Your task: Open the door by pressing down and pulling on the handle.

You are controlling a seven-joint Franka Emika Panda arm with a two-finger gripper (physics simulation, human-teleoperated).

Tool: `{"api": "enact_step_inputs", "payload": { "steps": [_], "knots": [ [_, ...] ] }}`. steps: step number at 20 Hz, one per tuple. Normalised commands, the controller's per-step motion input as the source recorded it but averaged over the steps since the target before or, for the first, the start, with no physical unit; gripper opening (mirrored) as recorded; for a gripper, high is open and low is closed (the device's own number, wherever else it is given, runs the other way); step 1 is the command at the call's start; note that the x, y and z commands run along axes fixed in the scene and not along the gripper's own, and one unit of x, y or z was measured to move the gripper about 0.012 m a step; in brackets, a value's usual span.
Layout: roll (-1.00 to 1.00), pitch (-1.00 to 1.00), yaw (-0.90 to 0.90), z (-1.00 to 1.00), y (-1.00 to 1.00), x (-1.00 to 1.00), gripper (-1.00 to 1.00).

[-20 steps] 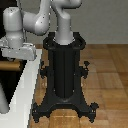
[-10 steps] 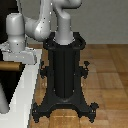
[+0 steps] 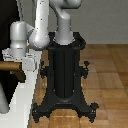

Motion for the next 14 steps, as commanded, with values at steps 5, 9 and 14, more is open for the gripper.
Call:
{"api": "enact_step_inputs", "payload": {
  "steps": [5,9,14],
  "knots": [
    [0.00,-0.09,0.00,-0.80,0.00,0.00,-1.00],
    [0.00,0.00,0.00,0.00,0.00,0.00,-1.00],
    [0.00,0.00,0.00,0.00,0.00,0.00,-1.00]
  ]
}}
